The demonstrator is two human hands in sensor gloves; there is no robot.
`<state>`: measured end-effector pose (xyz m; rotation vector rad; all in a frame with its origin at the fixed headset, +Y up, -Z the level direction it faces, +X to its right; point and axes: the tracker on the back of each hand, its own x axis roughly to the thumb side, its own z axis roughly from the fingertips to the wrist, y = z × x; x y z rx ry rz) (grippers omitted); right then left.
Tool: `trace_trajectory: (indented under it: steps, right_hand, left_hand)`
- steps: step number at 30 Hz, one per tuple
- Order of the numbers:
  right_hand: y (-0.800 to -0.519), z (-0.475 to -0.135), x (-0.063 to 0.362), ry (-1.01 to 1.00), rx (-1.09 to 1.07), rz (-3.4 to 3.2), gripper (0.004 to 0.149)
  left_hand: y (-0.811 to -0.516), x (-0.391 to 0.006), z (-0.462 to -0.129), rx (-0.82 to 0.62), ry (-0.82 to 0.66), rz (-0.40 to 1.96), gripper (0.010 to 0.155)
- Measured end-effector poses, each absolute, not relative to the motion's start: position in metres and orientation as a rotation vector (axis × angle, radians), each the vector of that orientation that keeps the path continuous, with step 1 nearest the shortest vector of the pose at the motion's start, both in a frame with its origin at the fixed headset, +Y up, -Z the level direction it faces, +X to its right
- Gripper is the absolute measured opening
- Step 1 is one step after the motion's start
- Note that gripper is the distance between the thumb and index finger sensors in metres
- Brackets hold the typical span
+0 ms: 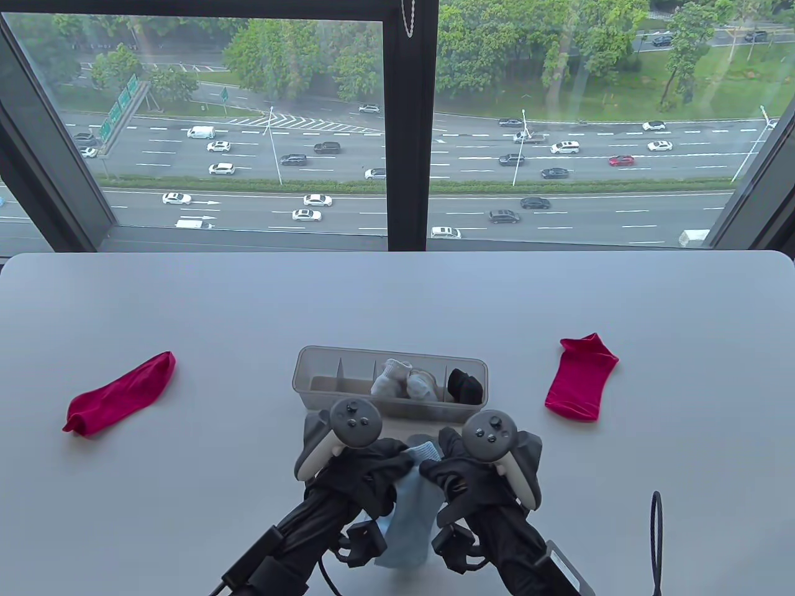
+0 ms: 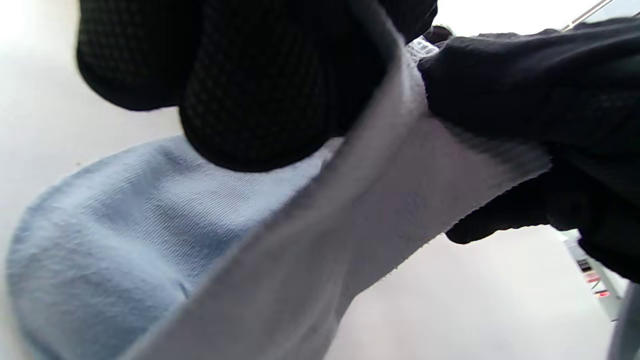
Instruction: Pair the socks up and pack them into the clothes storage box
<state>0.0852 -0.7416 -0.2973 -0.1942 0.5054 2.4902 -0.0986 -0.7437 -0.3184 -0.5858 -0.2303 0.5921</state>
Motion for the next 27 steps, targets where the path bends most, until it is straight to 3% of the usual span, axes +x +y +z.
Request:
trace_trajectory:
  steps: [3, 6, 11, 15, 19, 21, 23, 25, 27]
  right_hand:
    - [-0.759, -0.305, 0.079, 0.617, -0.272, 2.629, 0.078]
    - [-0.77, -0.313, 0.075, 0.732, -0.304, 2.72, 0.079]
    - [-0.772, -0.31, 0.075, 0.695, -0.203, 2.762, 0.049]
    - [-0.768, -0.306, 0.083, 0.66, -0.047, 2.616, 0.047]
    - [-0.746, -0.299, 0.071, 0.55, 0.1, 2.568, 0.047]
    - [-0.737, -0.296, 0.063, 0.493, 0.155, 2.568, 0.047]
    - [-0.73, -0.294, 0.06, 0.457, 0.186, 2.559, 0.05]
    - [-0.721, -0.291, 0.064, 0.345, 0.167, 2.543, 0.065]
    - [-0.707, -0.29, 0.071, 0.238, 0.153, 2.529, 0.059]
  left_hand:
    - [-0.765, -0.095, -0.318, -0.638, -0.193, 0.522, 0.049]
    - [-0.765, -0.099, -0.314, -0.649, -0.187, 0.567, 0.049]
    - [-0.757, -0.113, -0.302, -0.719, -0.204, 0.609, 0.055]
    - [-0.738, -0.144, -0.3, -0.476, -0.142, 0.705, 0.072]
    - [-0.738, -0.154, -0.305, -0.582, -0.189, 0.871, 0.081]
    - [-0.74, -0.153, -0.306, -0.625, -0.212, 0.883, 0.076]
    - [-0.738, -0.153, -0.309, -0.6, -0.203, 0.88, 0.047]
    - [-0.73, -0.16, -0.31, -0.5, -0.157, 0.906, 0.045]
    - [-0.725, -0.168, -0.311, -0.4, -0.157, 0.928, 0.047]
